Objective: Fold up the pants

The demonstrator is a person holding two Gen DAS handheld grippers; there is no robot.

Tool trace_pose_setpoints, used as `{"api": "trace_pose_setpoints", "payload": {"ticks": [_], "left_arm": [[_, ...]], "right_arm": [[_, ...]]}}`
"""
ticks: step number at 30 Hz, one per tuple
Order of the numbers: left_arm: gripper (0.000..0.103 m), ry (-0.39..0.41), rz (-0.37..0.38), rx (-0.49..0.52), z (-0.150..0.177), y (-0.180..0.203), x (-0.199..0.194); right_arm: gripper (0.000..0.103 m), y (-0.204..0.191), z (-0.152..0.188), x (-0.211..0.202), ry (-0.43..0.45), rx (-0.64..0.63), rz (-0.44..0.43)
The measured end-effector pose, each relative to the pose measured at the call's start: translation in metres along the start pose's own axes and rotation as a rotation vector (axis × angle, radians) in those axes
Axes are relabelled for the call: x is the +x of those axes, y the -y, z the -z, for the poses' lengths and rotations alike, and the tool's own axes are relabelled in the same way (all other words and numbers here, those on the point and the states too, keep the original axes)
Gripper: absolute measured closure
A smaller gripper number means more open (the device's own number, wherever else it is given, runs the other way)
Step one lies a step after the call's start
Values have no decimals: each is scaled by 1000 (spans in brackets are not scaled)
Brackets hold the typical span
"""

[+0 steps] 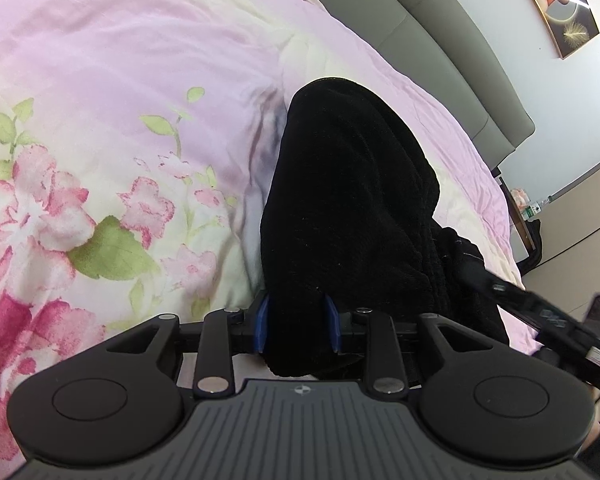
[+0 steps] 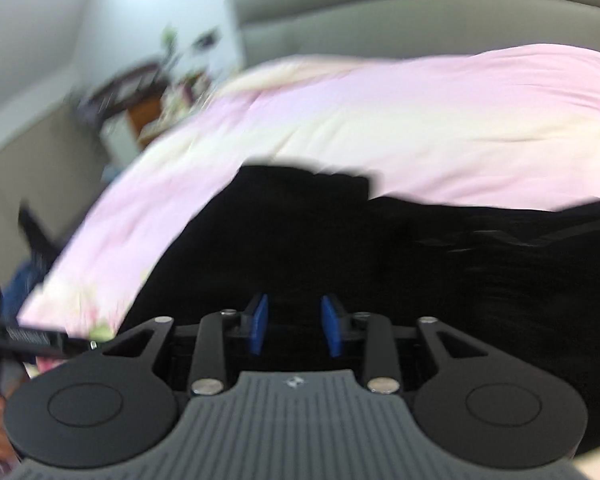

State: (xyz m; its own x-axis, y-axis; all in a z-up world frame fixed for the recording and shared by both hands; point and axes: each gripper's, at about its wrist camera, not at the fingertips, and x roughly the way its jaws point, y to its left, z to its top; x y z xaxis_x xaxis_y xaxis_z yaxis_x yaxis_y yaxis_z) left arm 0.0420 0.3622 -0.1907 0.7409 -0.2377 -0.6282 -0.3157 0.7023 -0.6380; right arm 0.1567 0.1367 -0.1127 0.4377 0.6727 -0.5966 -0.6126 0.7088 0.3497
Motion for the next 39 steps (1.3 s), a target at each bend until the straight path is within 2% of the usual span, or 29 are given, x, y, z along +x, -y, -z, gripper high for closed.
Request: {"api": "trace_pose_setpoints", "payload": {"ticks": [2,5,9,12,16,20,24,26,29,36,37,38,39], "left_arm": [[63,-1,-20,3,1,1,1],[61,5,-67,51,-5,11,-5],[59,83,-136,127,-12,36,-28],[47,128,-149,178,-12,58,-41],[38,118,-165,293,-3,95,-32],[30,91,-173,405,10,133,-6],[25,58,-135,525,24,178,26],[21,44,-112,588,34,200,42],[21,11,-77,646,44,227,68],[21,-64,-43,758,68,270,116],[21,-74,-42,779,72,275,122],[21,-82,-43,803,76,279,127],[21,-89,-48,833,81,283,131]], "right_arm": [[74,22,5,-32,49,67,35],[71,50,14,-73,84,88,119],[64,87,27,-116,139,142,227],[62,116,33,-131,176,242,302],[61,144,36,-134,210,387,352],[48,166,35,-135,255,482,371],[48,197,48,-137,260,663,343],[45,215,57,-135,248,774,307],[44,234,67,-128,229,870,281],[45,260,73,-107,209,983,171],[48,261,72,-103,203,980,162],[59,261,70,-99,192,974,144],[59,261,68,-97,180,964,140]]}}
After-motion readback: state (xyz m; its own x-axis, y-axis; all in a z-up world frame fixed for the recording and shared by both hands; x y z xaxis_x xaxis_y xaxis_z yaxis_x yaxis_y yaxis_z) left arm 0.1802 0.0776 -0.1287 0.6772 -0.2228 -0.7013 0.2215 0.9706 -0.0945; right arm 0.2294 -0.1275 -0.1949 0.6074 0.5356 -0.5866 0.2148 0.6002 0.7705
